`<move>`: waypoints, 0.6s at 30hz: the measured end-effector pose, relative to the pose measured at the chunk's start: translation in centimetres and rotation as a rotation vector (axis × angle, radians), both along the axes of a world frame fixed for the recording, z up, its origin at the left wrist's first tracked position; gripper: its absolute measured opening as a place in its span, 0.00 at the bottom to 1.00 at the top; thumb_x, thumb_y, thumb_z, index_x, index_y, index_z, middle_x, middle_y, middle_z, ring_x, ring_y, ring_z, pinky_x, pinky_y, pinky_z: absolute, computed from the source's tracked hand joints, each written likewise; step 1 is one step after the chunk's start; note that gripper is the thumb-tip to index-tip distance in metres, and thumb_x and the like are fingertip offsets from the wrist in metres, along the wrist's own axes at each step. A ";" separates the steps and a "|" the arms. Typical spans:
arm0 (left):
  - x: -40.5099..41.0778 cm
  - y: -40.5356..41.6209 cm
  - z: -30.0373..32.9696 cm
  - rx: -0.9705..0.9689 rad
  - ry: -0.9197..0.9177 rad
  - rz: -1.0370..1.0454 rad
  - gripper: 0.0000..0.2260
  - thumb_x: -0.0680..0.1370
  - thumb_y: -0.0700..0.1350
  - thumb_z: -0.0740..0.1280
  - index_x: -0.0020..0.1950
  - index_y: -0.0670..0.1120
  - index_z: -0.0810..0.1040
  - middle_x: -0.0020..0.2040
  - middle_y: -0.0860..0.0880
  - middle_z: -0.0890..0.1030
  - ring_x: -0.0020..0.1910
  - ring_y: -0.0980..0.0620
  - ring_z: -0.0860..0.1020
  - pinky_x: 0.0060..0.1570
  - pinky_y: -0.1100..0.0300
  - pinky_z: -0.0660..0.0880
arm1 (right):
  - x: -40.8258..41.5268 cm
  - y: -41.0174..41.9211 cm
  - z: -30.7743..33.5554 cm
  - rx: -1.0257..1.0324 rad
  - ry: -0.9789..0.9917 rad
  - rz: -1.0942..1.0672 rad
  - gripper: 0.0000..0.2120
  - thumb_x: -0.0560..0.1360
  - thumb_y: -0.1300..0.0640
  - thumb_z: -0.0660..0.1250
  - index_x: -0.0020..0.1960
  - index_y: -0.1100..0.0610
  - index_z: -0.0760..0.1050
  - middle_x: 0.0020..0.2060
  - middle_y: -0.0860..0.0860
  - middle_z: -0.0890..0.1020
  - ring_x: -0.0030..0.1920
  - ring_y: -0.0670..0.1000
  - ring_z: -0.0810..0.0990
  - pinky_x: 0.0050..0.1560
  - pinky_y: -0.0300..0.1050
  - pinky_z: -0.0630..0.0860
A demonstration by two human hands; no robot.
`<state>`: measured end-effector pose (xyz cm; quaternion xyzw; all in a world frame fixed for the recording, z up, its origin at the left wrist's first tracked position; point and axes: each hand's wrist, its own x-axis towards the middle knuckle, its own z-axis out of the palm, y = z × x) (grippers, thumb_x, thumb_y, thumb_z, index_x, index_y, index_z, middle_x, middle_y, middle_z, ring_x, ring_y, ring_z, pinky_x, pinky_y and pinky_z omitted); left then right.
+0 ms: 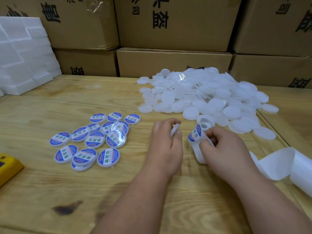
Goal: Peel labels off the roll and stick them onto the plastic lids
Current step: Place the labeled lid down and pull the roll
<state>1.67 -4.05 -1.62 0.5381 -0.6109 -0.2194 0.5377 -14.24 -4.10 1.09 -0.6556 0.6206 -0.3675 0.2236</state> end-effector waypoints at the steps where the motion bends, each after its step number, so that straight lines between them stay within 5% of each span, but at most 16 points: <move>1: -0.1 -0.2 0.1 0.021 -0.008 -0.014 0.12 0.83 0.44 0.60 0.63 0.56 0.73 0.62 0.56 0.72 0.63 0.64 0.70 0.62 0.72 0.64 | 0.0 0.0 0.0 -0.005 -0.002 0.000 0.06 0.72 0.56 0.64 0.40 0.49 0.79 0.32 0.40 0.81 0.33 0.45 0.78 0.31 0.45 0.72; 5: 0.0 -0.8 0.9 0.073 0.057 -0.163 0.20 0.84 0.38 0.58 0.66 0.62 0.70 0.65 0.56 0.73 0.63 0.65 0.72 0.59 0.75 0.66 | -0.1 -0.1 -0.1 -0.022 -0.007 -0.013 0.06 0.72 0.58 0.64 0.41 0.49 0.78 0.32 0.37 0.79 0.33 0.41 0.76 0.30 0.41 0.66; 10: -0.1 -1.4 1.0 0.060 -0.088 -0.189 0.11 0.78 0.43 0.71 0.47 0.60 0.78 0.50 0.60 0.77 0.50 0.64 0.76 0.48 0.75 0.68 | -0.1 -0.2 -0.1 -0.054 -0.036 -0.042 0.04 0.72 0.56 0.67 0.40 0.47 0.76 0.34 0.33 0.80 0.35 0.39 0.77 0.30 0.36 0.65; 18: -0.2 -1.2 1.3 0.137 0.005 -0.184 0.08 0.74 0.50 0.77 0.51 0.58 0.84 0.47 0.61 0.84 0.46 0.66 0.80 0.42 0.75 0.71 | 0.1 0.2 0.1 -0.061 -0.120 0.085 0.07 0.75 0.56 0.69 0.42 0.44 0.81 0.36 0.39 0.82 0.36 0.39 0.79 0.31 0.29 0.72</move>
